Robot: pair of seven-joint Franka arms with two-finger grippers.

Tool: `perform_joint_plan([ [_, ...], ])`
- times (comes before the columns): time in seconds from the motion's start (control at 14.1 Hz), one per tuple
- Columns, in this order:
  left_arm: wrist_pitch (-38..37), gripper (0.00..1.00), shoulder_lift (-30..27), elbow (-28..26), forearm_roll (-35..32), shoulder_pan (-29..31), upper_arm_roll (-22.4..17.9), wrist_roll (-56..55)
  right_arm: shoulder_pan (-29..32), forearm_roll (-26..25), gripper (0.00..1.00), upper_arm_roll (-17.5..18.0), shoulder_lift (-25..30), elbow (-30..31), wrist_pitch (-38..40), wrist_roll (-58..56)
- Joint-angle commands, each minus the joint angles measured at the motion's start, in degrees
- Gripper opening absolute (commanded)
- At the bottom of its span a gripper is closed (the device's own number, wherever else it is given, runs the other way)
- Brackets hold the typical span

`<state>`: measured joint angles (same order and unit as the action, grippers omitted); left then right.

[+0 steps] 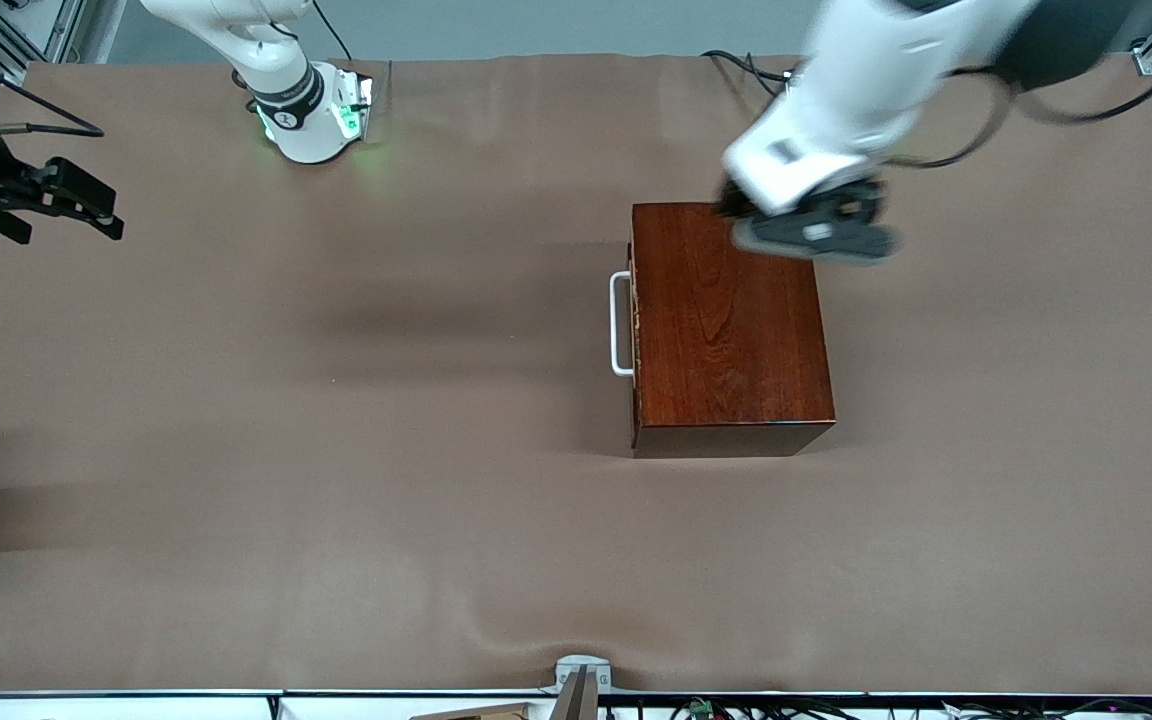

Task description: Open drawer, take yellow block, close drawer

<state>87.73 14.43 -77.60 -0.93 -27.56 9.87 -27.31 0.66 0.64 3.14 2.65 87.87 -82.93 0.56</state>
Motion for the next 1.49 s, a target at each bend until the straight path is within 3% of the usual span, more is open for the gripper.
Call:
perform_joint_plan([
  [0.0,3.8,1.0,9.2,7.3,-1.6,-4.7,-1.3,-6.0,0.5,-0.6,1.0,0.4,-0.5,-1.1,0.3,-0.2],
  [0.35,8.8,1.0,17.8,10.3,-4.2,-12.7,-4.0,-15.2,0.7,-0.6,1.0,0.4,-0.5,-1.1,0.2,0.1],
  [0.57,10.5,1.0,23.3,12.5,-4.1,-22.7,-13.8,-18.5,1.7,-0.5,1.0,0.4,-0.7,-1.1,0.1,0.0],
  [0.71,12.4,1.0,25.8,12.5,-4.1,-26.6,-17.0,-21.7,1.7,-0.5,1.0,0.4,-1.1,-1.1,0.1,0.1],
  [1.42,12.6,1.0,31.0,12.0,-4.2,-28.6,-17.5,-26.5,1.9,-0.5,1.0,0.3,-1.1,-0.9,0.2,0.1],
])
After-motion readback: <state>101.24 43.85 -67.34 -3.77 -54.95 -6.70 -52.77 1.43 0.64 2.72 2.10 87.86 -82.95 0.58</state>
